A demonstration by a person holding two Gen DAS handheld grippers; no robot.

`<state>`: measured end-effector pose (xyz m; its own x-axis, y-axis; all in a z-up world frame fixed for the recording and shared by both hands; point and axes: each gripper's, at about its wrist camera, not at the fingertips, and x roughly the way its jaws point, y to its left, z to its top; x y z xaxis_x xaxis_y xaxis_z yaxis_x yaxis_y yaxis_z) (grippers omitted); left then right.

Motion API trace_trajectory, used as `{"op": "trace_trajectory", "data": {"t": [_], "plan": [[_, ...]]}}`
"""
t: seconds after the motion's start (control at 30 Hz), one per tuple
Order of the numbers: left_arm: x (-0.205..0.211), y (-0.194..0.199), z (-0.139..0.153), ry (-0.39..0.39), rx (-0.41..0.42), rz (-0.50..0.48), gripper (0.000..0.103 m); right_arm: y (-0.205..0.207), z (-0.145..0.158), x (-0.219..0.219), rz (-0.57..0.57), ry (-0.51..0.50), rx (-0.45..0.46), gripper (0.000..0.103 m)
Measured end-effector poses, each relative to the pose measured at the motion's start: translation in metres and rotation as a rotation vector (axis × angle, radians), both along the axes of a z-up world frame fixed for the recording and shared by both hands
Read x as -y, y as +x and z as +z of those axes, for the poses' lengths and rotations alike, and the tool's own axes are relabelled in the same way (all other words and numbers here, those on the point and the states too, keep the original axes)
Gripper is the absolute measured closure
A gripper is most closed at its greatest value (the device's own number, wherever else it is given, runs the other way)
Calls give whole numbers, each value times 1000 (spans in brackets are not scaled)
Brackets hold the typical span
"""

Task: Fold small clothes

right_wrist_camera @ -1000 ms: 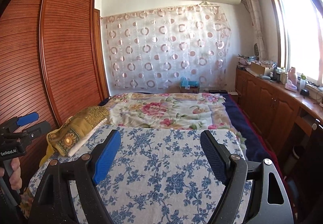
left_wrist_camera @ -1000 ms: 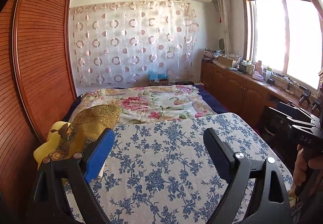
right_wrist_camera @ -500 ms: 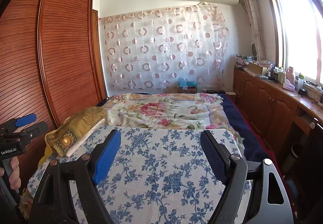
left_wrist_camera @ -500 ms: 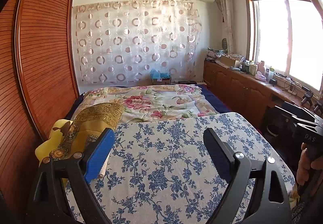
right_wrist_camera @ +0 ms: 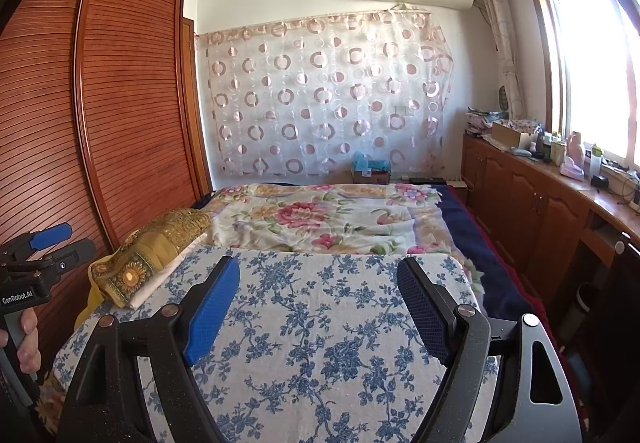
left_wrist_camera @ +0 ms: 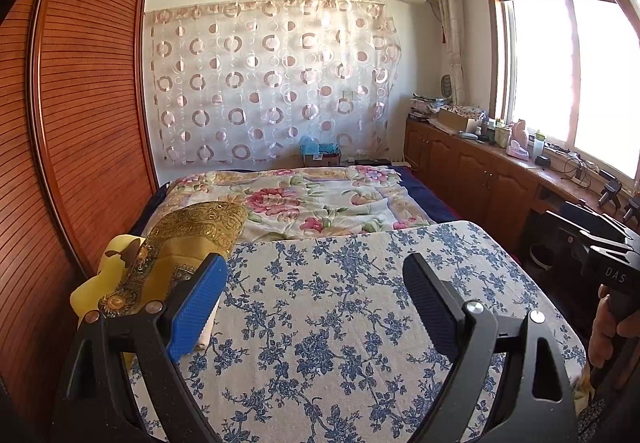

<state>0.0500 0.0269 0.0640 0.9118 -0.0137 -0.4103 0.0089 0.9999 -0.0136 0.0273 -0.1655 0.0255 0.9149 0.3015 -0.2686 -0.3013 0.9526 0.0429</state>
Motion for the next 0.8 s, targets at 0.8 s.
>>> {"op": "trace_trajectory", "data": {"t": [0.8], "plan": [[-3,1,-5,0,-8,3,13,-2,-2,1,-4,5,0,21]]}}
